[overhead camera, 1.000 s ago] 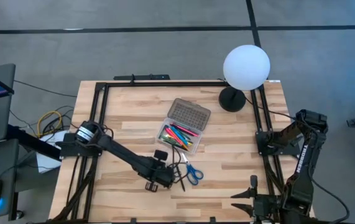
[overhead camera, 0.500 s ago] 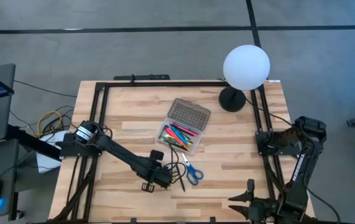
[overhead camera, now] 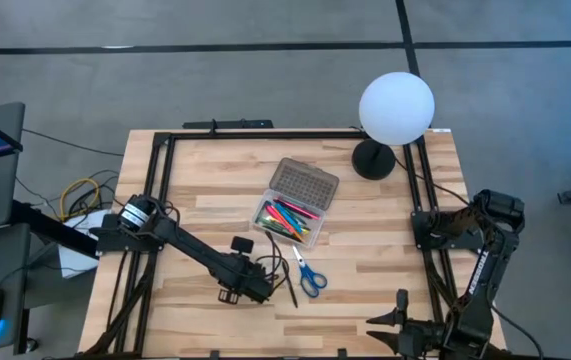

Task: Pick & place school supplies into a supply box
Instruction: Put the orange pencil into the gray supply box

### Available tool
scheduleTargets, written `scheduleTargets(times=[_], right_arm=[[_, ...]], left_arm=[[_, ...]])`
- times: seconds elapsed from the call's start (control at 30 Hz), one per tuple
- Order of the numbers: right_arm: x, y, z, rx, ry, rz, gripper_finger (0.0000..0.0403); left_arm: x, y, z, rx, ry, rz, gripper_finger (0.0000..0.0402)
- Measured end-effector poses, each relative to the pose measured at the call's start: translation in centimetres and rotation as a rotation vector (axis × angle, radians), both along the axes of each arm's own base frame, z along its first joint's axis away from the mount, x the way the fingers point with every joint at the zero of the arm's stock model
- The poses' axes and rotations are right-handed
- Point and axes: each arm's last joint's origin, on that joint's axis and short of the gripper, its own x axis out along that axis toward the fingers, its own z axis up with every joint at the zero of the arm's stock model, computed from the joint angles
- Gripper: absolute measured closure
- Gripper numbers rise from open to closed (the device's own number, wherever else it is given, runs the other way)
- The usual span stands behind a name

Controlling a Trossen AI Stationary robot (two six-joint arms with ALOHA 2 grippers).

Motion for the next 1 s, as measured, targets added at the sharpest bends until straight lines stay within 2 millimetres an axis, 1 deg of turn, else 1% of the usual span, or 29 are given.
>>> scheduleTargets(times=[0.2, 0.43, 0.5, 0.6, 0.77, 0.87, 1.0], right_arm=[[0.0, 0.0, 0.0, 0.011, -0.001, -0.005, 0.0296], [0.0, 0.0, 0.0, 0.012, -0.001, -0.005, 0.0296], [0.0, 0.0, 0.0, 0.011, -0.001, -0.005, 0.0296], [0.2, -0.1, 0.0, 0.011, -0.001, -0.011, 0.0296], [0.3, -0.1, 0.0, 0.013, -0.001, -0.014, 0.0296], [0.3, -0.1, 0.0, 0.014, -0.001, -0.012, 0.0296], [0.2, -0.1, 0.0, 0.014, -0.001, -0.011, 0.0296]], left_arm=[[-0.1, 0.0, 0.0, -0.014, 0.01, -0.001, 0.0301], [-1.4, 0.6, -1.8, -0.025, 0.041, 0.0, 0.0301], [-1.5, 0.6, -2.0, -0.032, 0.028, 0.0, 0.0301], [-1.8, 0.8, -2.0, -0.045, 0.01, -0.001, 0.0301], [-2.6, 1.2, -1.2, -0.071, -0.03, 0.002, 0.0301], [-3.4, 1.6, -1.0, -0.099, -0.085, 0.021, 0.0301], [-4.6, 2.2, -1.1, -0.141, -0.16, 0.058, 0.0301]])
